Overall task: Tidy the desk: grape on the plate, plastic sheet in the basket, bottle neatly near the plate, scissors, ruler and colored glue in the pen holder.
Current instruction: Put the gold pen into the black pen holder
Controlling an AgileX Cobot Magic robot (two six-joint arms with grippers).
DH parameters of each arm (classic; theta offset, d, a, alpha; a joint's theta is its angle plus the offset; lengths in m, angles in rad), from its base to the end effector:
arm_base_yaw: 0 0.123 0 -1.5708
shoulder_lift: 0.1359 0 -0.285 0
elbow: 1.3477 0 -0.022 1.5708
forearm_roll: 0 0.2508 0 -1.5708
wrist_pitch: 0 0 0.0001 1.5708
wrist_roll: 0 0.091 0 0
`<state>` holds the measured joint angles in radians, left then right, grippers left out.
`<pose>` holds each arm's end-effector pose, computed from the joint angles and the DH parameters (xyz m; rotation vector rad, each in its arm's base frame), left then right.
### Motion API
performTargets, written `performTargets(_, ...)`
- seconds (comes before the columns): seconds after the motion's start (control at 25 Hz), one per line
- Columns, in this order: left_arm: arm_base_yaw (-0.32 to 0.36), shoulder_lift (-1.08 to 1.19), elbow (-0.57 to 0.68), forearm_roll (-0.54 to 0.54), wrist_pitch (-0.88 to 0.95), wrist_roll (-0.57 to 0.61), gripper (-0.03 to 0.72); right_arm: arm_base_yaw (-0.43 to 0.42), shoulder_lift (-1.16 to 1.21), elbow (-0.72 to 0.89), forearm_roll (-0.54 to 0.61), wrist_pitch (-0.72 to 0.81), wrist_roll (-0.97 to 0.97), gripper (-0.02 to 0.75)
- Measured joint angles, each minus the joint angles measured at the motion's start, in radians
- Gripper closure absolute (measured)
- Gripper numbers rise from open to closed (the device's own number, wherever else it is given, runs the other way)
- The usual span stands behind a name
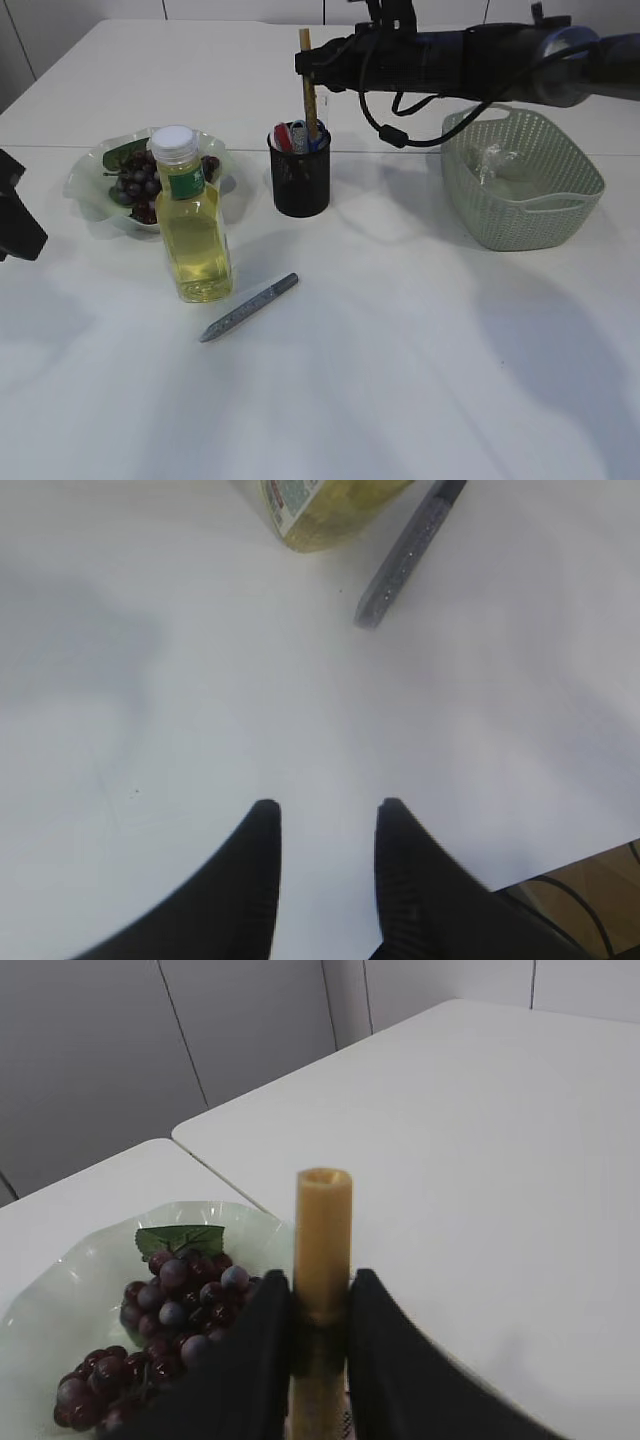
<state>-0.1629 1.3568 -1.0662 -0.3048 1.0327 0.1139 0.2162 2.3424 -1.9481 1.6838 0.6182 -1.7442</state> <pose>0.2511 -0.0651 0.2956 0.2284 2.7778 -0.4154 0.5188 0.1677 0.2269 -0.6573 1.6825 0.6787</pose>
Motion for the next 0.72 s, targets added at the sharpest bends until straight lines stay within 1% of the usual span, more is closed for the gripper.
performTargets(0.12,0.0,0.0,0.0,0.0,0.0,0.0,0.449,0.0,0.026,-0.004,0.063,-0.002,-0.088,0.586)
performTargets(0.28,0.0,0.0,0.0,0.0,0.0,0.0,0.449,0.0,0.056,-0.004,0.087,-0.002,-0.13,0.576)
performTargets(0.36,0.0,0.0,0.0,0.0,0.0,0.0,0.449,0.0,0.058,-0.004,0.09,-0.002,-0.138,0.53)
performTargets(0.52,0.0,0.0,0.0,0.0,0.0,0.0,0.449,0.0,0.058,-0.004,0.096,0.019,-0.14,0.359)
performTargets(0.6,0.0,0.0,0.0,0.0,0.002,0.0,0.449,0.0,0.058,-0.004,0.096,0.023,-0.139,0.318)
performTargets(0.72,0.0,0.0,0.0,0.0,0.008,0.0,0.449,0.0,0.054,-0.004,0.091,0.017,-0.063,0.298)
